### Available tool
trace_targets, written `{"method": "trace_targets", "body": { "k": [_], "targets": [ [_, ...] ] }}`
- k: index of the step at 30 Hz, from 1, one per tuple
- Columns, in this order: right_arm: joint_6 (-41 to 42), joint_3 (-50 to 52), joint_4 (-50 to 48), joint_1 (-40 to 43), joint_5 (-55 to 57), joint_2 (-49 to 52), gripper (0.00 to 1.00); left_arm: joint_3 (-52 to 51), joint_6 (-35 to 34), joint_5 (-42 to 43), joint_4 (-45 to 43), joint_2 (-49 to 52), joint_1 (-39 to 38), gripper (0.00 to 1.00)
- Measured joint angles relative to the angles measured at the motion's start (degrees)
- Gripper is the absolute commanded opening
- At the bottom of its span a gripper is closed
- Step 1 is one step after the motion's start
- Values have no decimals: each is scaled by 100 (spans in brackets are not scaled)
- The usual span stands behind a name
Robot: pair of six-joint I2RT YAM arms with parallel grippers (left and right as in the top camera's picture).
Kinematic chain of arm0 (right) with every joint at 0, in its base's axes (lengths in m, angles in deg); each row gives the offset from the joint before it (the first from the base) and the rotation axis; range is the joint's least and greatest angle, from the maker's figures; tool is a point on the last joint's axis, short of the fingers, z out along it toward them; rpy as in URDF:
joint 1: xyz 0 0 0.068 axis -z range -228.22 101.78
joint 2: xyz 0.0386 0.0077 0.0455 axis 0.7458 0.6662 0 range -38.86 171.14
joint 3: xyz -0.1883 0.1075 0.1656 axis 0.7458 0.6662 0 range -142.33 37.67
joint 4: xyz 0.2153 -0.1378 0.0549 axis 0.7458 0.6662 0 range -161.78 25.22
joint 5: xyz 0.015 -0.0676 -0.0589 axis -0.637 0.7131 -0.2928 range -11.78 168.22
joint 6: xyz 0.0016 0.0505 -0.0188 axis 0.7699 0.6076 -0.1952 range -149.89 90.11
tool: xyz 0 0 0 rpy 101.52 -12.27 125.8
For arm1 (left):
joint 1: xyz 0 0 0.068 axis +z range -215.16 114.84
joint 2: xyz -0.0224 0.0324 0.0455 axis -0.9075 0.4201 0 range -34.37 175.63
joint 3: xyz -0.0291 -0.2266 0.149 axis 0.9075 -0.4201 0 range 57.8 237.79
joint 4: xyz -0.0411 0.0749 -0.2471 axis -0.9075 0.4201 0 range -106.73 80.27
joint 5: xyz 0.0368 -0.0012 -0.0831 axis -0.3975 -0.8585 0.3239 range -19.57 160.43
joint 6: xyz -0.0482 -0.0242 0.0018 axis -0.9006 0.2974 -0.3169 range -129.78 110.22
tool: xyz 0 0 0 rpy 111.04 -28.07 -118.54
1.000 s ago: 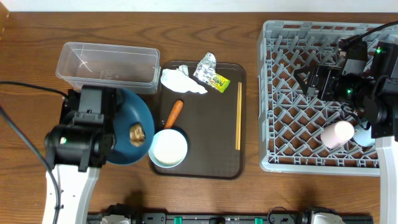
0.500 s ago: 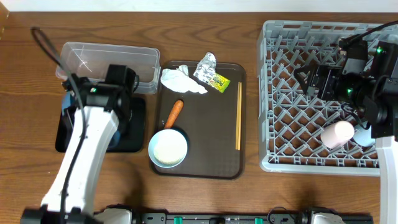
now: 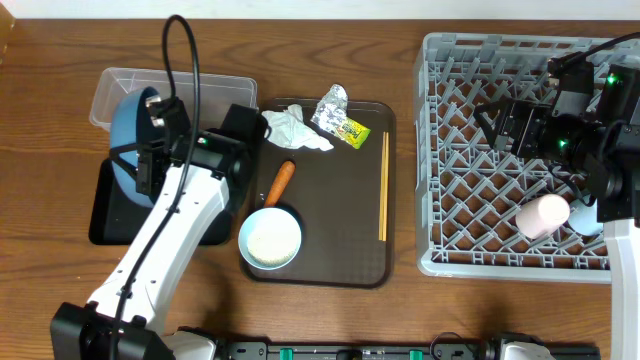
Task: Sort waste into correct bins and load items into the dishwasher rack
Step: 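Tilt blue plate over black tray to dump the food scrap, then hand blue plate from left gripper to right gripper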
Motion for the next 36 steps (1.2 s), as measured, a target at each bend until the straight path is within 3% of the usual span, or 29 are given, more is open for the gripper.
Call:
{"method": "trace_targets", "body": {
  "k": [13,21,26,30,36],
  "targets": [
    [7,0,37,-2,-2,0,86,-151,0,-74,-177,0,201,6],
    [17,0,70,-2,-2,0,86,-151,7,999,-367,-310,-302,6],
    [17,0,90,-2,-2,0,85,-127,658,2514,-1150,-1163,-579,6],
    [-26,0,90,-20,-85,0,82,-101,1366,4621,-2127,-1843,-671,6],
    [-470,0,52,-468,-815,0,80,-55,1722,7130,-3386,-2063,-682,6]
  ]
}}
